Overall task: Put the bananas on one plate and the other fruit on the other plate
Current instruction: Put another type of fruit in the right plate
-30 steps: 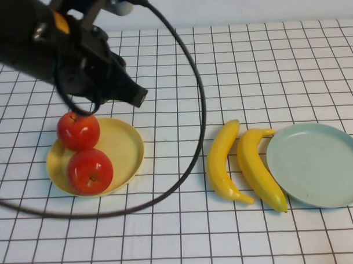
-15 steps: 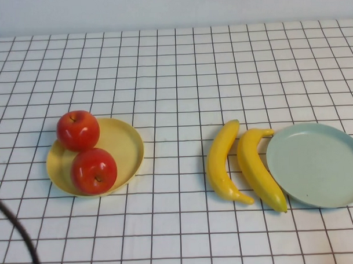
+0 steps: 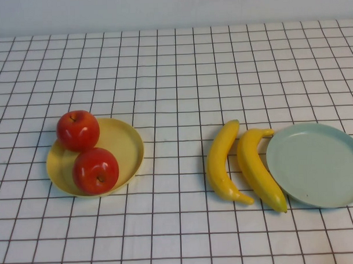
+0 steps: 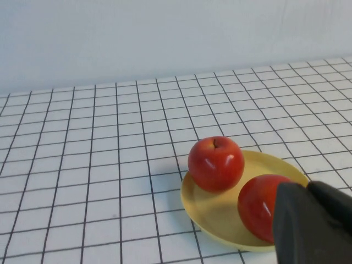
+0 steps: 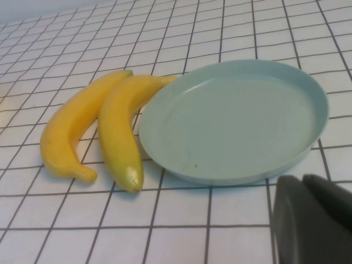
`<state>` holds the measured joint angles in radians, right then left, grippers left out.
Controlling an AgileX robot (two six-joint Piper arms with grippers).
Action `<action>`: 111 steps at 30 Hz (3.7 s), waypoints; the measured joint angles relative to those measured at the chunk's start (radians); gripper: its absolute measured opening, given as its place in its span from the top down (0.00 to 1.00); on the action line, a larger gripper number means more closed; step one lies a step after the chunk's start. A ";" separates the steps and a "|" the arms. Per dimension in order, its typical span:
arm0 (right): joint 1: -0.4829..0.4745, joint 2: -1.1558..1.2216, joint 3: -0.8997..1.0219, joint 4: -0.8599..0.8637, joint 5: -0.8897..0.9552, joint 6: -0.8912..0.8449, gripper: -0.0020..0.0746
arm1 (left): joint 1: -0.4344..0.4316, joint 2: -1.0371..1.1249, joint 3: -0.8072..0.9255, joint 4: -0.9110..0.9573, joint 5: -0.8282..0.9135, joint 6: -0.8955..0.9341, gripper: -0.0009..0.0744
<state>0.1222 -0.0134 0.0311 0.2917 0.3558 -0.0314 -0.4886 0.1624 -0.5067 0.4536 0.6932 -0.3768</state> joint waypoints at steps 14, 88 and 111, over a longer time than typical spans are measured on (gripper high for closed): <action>0.000 0.000 0.000 0.000 0.000 0.000 1.00 | 0.267 -0.176 0.364 -0.321 -0.320 0.311 0.99; 0.000 0.040 -0.094 1.051 -0.371 -0.436 1.00 | 0.382 -0.176 0.532 -0.537 -0.319 0.615 0.99; 0.079 1.242 -1.056 -0.036 0.544 -0.196 1.00 | 0.382 -0.176 0.532 -0.537 -0.319 0.615 0.99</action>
<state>0.2013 1.2289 -1.0249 0.2555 0.8998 -0.2277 -0.1070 -0.0134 0.0255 -0.0836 0.3742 0.2379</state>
